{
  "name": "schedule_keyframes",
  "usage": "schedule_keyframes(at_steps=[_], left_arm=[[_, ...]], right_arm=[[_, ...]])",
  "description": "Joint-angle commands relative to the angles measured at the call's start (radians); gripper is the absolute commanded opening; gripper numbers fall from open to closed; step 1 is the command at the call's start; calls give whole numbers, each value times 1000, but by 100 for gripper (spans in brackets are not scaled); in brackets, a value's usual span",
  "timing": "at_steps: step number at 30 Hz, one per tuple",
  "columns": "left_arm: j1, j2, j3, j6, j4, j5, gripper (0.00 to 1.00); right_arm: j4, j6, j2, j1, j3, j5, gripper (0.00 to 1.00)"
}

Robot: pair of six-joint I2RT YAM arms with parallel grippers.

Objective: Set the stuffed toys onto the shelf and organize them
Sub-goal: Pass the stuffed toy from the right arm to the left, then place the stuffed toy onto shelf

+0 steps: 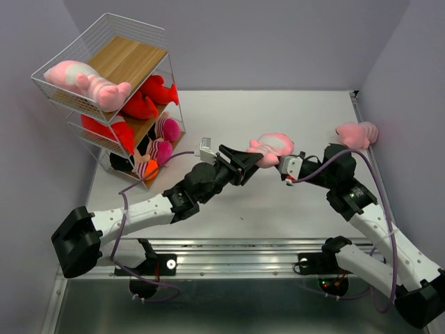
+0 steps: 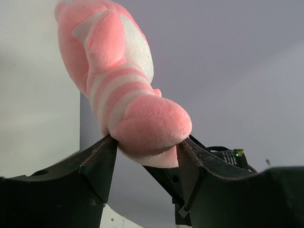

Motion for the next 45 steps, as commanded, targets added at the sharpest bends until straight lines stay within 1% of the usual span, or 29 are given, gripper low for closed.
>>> schedule_keyframes(at_steps=[1, 4, 7, 8, 10, 11, 12, 14, 15, 16, 17, 18, 19, 20, 21, 23, 24, 25, 26, 28, 29, 30, 32, 33, 35, 36, 39, 43, 45], left_arm=[[4, 1, 50, 40, 53, -6, 64], [4, 4, 47, 41, 45, -17, 62], [7, 4, 38, 35, 41, -35, 54], [7, 4, 35, 31, 41, -41, 46], [8, -1, 35, 30, 42, -50, 39], [8, -1, 37, 34, 42, -53, 31], [8, -2, 40, 47, 42, -59, 25], [10, -11, 49, 73, 41, -64, 9], [10, -16, 50, 107, 41, -75, 3], [10, -27, 55, 130, 36, -89, 0], [10, -34, 57, 173, 30, -95, 0], [10, -42, 58, 173, 21, -101, 0], [10, -50, 70, 229, 3, -107, 0], [11, -63, 79, 257, -25, -116, 0], [10, -73, 98, 318, -80, -133, 0], [10, -100, 112, 383, -153, -164, 0], [10, -113, 115, 412, -177, -179, 0], [8, -140, 125, 485, -218, -213, 0], [8, -154, 133, 523, -218, -231, 0], [8, -180, 152, 601, -278, -254, 0], [8, -206, 167, 710, -281, -253, 0], [7, -217, 176, 754, -296, -253, 0], [7, -234, 231, 829, -330, -248, 0], [-1, -232, 257, 919, -381, -241, 0], [-13, -212, 351, 993, -437, -257, 0], [-22, -208, 375, 1079, -473, -257, 0], [-55, -179, 472, 1188, -540, -289, 0], [-84, -107, 659, 1270, -646, -362, 0], [-93, -81, 724, 1284, -700, -403, 0]], right_arm=[[29, 56, -9, 9, 70, -46, 1], [24, 84, -7, 9, 82, -58, 1], [15, 107, -7, 9, 98, -69, 1], [13, 116, -7, 9, 101, -72, 1], [3, 118, -7, 9, 107, -78, 1], [-2, 118, -7, 9, 105, -79, 1], [-9, 113, -6, 9, 105, -81, 1], [-23, 108, -7, 9, 104, -87, 1], [-29, 105, -9, 9, 105, -90, 1], [-45, 101, -9, 9, 109, -101, 7], [-65, 99, -9, 9, 113, -106, 14], [-74, 101, -7, 9, 122, -107, 25], [-79, 110, -6, 9, 131, -99, 55], [-85, 124, -1, 9, 160, -92, 66], [-108, 139, 2, 9, 180, -74, 81], [-131, 156, 11, 9, 235, -57, 98], [-163, 157, 13, 9, 253, -47, 100], [-198, 164, 14, 9, 282, -28, 100], [-198, 164, 14, 9, 282, -18, 100], [-255, 167, 8, 9, 308, 5, 100], [-270, 168, 8, 9, 309, 31, 100], [-296, 174, 2, 9, 310, 49, 100], [-306, 188, -6, 9, 282, 104, 100], [-316, 193, -13, 9, 267, 121, 100], [-326, 209, -23, 9, 215, 157, 100], [-327, 237, -29, 9, 195, 161, 100], [-341, 304, -58, 9, 116, 129, 100], [-362, 345, -86, 0, 49, 92, 100], [-370, 343, -87, 0, 32, 92, 100]])
